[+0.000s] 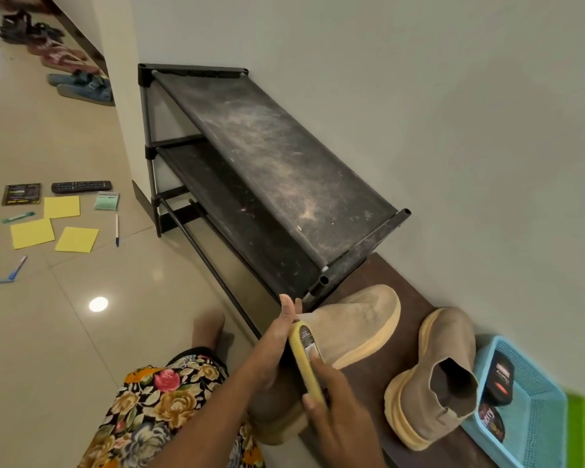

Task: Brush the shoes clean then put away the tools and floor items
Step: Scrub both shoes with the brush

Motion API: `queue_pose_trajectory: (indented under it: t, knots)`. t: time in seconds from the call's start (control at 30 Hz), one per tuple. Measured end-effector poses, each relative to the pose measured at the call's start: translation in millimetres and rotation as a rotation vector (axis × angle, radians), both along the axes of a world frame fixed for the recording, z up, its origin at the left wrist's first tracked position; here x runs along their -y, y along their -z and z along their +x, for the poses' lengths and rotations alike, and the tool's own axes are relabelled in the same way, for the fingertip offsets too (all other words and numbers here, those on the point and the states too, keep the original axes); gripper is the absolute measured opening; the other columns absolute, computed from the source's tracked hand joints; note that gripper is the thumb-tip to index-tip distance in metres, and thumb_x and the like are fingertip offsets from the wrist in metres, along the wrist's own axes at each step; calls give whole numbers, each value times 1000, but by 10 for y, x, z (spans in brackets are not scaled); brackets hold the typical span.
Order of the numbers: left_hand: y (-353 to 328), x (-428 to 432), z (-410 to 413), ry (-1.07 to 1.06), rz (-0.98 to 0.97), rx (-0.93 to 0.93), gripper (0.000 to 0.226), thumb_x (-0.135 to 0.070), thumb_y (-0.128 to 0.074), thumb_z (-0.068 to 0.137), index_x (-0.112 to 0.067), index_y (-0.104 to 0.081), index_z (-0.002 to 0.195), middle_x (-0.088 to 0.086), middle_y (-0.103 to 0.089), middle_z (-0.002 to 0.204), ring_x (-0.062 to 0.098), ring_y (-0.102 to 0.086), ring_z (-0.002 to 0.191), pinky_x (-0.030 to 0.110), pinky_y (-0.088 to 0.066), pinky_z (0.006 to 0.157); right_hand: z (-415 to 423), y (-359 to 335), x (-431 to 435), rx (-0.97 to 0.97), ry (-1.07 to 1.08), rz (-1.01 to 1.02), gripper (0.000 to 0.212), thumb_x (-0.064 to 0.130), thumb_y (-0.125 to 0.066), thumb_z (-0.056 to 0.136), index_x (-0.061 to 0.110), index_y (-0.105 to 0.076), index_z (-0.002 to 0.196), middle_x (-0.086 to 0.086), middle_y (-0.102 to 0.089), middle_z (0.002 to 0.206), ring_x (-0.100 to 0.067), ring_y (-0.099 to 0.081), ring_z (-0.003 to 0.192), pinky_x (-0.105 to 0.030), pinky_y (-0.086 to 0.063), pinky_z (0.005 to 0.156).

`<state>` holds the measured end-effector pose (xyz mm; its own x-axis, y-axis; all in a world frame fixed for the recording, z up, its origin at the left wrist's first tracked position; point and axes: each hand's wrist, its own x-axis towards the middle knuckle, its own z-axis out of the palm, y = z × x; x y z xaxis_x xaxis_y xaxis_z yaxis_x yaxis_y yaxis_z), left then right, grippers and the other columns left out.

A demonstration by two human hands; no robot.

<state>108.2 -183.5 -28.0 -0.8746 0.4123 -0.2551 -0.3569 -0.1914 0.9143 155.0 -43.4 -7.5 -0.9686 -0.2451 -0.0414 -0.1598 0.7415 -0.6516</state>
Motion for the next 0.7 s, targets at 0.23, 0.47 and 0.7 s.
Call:
queue_pose_trajectory:
  t: [0.23, 0.47, 0.7]
  knots:
    - [667, 287, -56, -238, 17, 290, 71, -48, 6, 95, -15, -45, 132, -4, -42, 141, 15, -41, 126, 35, -39, 103, -408, -21, -280, -23, 32, 223, 54, 76, -12, 79, 58, -13, 130, 12, -40, 139, -9, -53, 110, -20, -42, 87]
    - [133, 6, -164, -89, -169, -128, 54, -53, -43, 82, -11, -65, 107, -15, -41, 137, 3, -34, 132, 7, -28, 101, -663, -130, -615, -46, 65, 608, 50, 53, -22, 94, 43, -14, 143, 0, -47, 122, -19, -61, 95, -32, -50, 75]
    - [405, -192, -201, -178, -384, -415, 23, -12, -64, 81, 6, -69, 92, -15, -39, 136, 0, -22, 137, -1, -20, 100, -332, 184, -435, 33, 107, 276, 52, 61, -29, 89, 43, -22, 138, 2, -48, 125, -17, -55, 105, -31, -45, 89]
